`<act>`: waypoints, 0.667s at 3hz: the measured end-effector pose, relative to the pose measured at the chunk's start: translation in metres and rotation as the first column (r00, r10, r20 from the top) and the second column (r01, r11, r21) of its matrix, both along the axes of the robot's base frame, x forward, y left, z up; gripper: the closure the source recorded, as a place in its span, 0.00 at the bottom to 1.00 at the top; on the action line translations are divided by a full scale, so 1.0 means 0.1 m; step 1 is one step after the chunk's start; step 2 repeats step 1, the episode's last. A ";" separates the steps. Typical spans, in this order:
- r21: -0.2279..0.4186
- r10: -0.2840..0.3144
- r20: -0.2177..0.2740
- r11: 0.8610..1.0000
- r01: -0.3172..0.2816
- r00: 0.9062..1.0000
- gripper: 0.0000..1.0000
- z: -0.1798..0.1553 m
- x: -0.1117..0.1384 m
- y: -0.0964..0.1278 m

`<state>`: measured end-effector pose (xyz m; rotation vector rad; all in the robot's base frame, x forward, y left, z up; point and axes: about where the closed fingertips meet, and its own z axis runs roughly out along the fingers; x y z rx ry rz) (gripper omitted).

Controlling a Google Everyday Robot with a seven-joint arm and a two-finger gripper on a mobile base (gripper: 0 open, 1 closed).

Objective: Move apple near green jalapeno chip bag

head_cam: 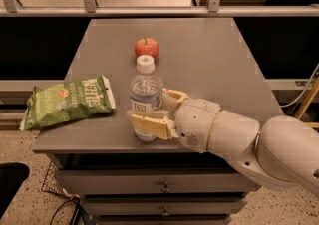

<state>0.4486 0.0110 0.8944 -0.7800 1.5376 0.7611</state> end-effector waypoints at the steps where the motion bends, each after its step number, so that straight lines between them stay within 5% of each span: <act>1: -0.001 0.003 0.001 1.000 -0.003 1.000 0.00 0.00 0.00 0.02; 2: -0.001 0.003 0.001 1.000 -0.003 1.000 0.00 0.00 0.00 0.02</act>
Offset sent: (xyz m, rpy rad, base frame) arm 0.0000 0.0000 0.0000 0.0000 0.0000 0.0000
